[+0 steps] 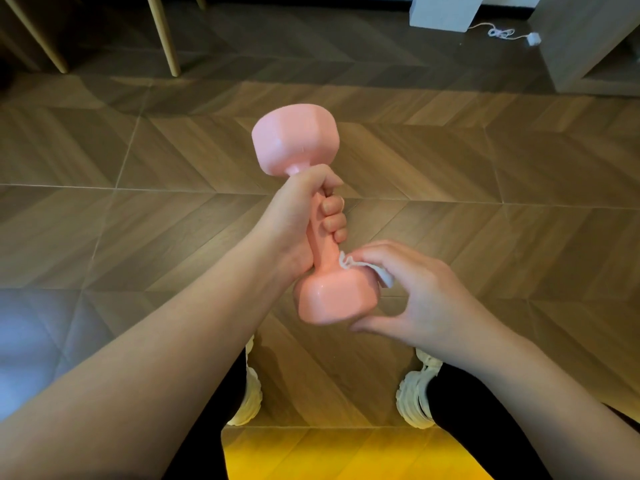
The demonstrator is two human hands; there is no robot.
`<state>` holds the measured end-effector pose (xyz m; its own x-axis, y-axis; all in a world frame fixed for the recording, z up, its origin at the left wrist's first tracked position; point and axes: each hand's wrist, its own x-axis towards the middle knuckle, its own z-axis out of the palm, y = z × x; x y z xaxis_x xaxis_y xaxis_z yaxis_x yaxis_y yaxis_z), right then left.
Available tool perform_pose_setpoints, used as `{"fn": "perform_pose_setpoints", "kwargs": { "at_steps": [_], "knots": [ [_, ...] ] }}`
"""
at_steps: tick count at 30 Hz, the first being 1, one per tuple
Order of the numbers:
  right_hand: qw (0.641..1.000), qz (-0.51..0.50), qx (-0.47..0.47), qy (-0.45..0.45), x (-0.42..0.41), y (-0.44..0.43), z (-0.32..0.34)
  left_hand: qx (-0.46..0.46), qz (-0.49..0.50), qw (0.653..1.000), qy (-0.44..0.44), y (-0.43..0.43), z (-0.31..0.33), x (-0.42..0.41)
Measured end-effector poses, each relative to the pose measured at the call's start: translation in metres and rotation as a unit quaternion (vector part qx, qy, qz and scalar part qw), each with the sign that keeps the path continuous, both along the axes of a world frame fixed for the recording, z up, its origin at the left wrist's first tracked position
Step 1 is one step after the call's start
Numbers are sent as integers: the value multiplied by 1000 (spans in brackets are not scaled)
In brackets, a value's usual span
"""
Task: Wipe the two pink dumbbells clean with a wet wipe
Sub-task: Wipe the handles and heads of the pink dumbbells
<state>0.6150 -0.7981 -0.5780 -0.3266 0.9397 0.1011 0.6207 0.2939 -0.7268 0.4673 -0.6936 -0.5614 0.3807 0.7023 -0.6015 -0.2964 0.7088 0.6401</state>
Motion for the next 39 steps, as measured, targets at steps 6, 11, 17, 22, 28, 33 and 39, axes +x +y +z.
{"fn": "perform_pose_setpoints", "kwargs": {
  "at_steps": [6, 11, 17, 22, 28, 33, 39],
  "knots": [
    [985, -49, 145, -74, -6, -4, -8, 10, -13, 1000, 18, 0, 0, 1],
    [995, -1, -14, -98, -4, -5, -12, 28, -59, 998, 2, -8, -5, 6],
    [994, -49, 82, -55, -2, -7, -12, 44, -64, 997, -27, -1, 0, 7],
    [998, 17, -29, -57, -2, 1, -14, 55, -78, 995, -20, -5, -3, 8],
    [988, -64, 87, -115, 1, -6, -12, 84, -78, 991, 73, -1, -5, 9],
    [995, -14, 16, -95, -3, 0, -7, 64, -9, 994, 93, -6, -12, 8],
    [986, -57, 80, -138, -3, -3, -7, 70, 8, 993, 90, -6, -11, 13]
  ]
}}
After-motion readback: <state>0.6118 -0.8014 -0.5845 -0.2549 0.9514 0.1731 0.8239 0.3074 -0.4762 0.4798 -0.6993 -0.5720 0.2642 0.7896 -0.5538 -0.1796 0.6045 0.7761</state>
